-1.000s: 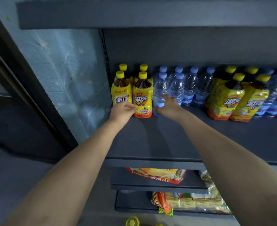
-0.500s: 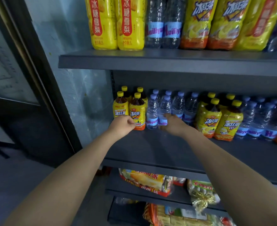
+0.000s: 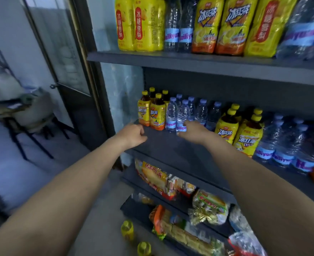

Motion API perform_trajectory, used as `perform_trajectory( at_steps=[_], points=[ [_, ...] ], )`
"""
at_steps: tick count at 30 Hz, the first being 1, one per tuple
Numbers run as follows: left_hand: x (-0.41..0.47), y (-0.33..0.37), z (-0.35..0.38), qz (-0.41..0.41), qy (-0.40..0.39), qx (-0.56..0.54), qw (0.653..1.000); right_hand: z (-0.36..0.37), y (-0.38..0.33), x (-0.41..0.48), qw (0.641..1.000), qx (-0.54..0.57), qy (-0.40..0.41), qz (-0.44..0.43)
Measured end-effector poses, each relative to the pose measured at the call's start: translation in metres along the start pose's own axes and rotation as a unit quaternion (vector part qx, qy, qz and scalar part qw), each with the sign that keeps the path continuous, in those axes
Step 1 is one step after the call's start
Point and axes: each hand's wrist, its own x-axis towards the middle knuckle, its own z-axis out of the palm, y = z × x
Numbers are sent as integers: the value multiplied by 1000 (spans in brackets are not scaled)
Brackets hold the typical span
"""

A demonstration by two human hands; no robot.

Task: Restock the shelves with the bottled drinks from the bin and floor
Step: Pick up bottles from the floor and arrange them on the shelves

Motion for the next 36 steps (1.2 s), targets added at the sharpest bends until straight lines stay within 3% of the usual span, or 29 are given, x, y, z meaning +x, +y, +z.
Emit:
perform_trajectory(
  at_steps=[8, 18, 36],
  points=[
    [-89, 6, 1, -74, -42, 111, 990, 13, -7, -44, 998, -27, -25, -51],
    [-172, -14, 51, -132, -109, 167, 971, 87, -20, -98, 992, -44, -102, -66],
    [-290, -57, 179, -209, -171, 48, 962, 232, -39, -193, 971, -94, -206, -79]
  ],
)
